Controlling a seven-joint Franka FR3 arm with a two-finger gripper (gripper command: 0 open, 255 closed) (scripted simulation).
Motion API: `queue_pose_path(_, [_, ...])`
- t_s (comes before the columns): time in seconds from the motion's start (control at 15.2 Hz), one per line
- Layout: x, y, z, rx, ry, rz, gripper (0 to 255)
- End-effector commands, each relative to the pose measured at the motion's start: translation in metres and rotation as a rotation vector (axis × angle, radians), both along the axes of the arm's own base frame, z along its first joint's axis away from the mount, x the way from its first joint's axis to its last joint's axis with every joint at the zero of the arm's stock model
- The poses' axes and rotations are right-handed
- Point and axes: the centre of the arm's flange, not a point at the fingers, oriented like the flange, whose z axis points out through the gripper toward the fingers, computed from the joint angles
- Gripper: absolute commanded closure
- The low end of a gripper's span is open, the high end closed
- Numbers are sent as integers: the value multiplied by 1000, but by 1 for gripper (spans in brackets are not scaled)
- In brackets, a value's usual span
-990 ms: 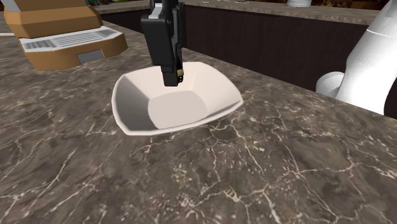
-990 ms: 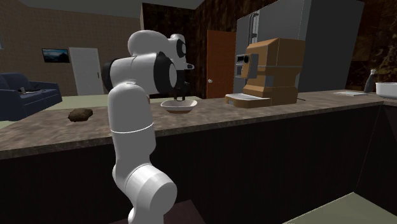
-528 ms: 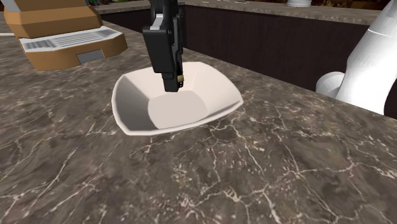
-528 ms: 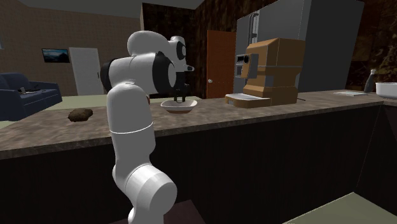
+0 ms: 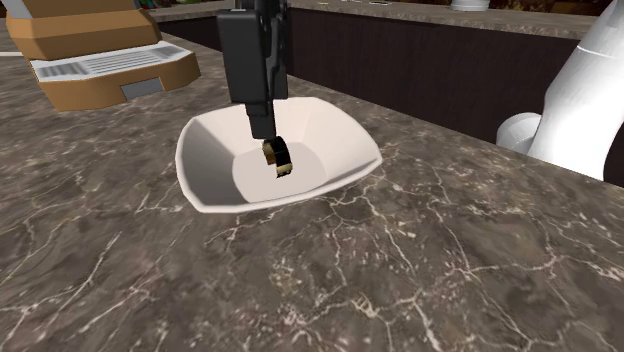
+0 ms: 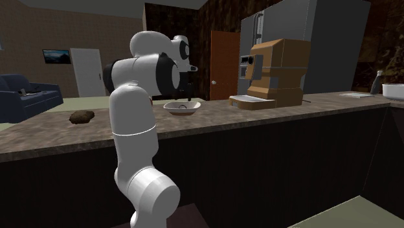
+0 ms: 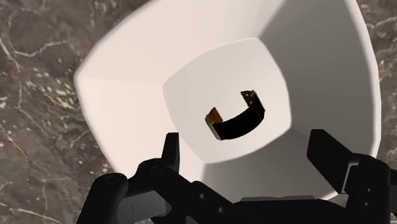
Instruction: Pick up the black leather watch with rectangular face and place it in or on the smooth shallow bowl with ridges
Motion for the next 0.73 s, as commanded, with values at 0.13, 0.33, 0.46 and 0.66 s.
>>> queue_pose_path(0.13, [0, 0, 43, 0, 0, 0, 0])
queue_pose_path(0.33, [0, 0, 43, 0, 0, 0, 0])
queue_pose_path(0.46, [0, 0, 43, 0, 0, 0, 0])
queue_pose_path(0.66, [0, 0, 43, 0, 0, 0, 0])
